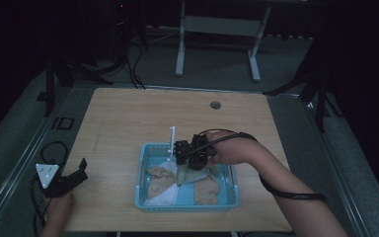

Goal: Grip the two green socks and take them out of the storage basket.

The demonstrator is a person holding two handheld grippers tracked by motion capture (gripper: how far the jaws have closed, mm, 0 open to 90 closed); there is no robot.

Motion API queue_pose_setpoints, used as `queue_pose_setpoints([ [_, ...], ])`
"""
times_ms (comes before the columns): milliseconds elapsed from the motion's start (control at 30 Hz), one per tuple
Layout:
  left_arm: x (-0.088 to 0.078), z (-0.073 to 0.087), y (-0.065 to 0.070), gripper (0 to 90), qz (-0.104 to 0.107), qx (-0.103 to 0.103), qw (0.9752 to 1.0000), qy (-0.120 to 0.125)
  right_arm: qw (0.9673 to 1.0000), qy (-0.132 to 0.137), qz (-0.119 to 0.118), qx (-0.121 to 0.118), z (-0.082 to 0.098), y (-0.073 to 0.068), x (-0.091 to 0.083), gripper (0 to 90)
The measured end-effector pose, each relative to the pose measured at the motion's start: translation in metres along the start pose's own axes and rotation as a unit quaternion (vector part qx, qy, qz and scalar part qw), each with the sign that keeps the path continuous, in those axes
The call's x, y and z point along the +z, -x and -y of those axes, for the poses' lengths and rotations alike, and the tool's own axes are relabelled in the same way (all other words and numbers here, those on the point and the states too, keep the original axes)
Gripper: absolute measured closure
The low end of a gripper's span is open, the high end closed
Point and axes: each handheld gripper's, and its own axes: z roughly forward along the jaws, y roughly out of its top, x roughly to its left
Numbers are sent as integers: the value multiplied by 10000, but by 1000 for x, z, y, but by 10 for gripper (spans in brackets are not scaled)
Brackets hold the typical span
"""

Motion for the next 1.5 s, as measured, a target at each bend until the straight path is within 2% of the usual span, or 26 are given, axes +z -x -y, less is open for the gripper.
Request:
queue_pose_setpoints([
  [200, 0, 0, 0, 7, -6, 11, 10000, -6, 9999, 91, 6, 102, 16, 3, -12, 837],
  [233, 0, 0, 0, 7, -8, 14, 10000, -10, 9997, 78, 73, 213, 24, 4, -17, 836],
  [367, 0, 0, 1, 7, -4, 23, 10000, -5, 9992, 116, 97, 366, 40, 6, -25, 833],
  [533, 0, 0, 1, 7, -7, 28, 10000, -21, 9974, 206, 186, 669, 68, 9, -36, 830],
  [600, 0, 0, 1, 7, -12, 30, 10000, -15, 9971, 211, 202, 708, 72, 10, -37, 830],
  [667, 0, 0, 1, 7, -20, 32, 10000, -17, 9956, 207, 231, 885, 88, 10, -41, 829],
  [933, 1, 0, 1, 7, -19, 42, 10000, -26, 9908, 218, 222, 1315, 132, 10, -45, 827],
  [1167, 1, 0, 2, 7, -39, 59, 10000, -26, 9842, 120, 238, 1750, 171, 5, -43, 824],
  [1333, 0, 0, 2, 7, -42, 86, 9999, -35, 9799, 83, 185, 1987, 196, -2, -40, 824],
  [1500, 0, 0, 2, 7, -22, 65, 10000, -24, 9759, -29, 251, 2169, 217, -7, -38, 824],
])
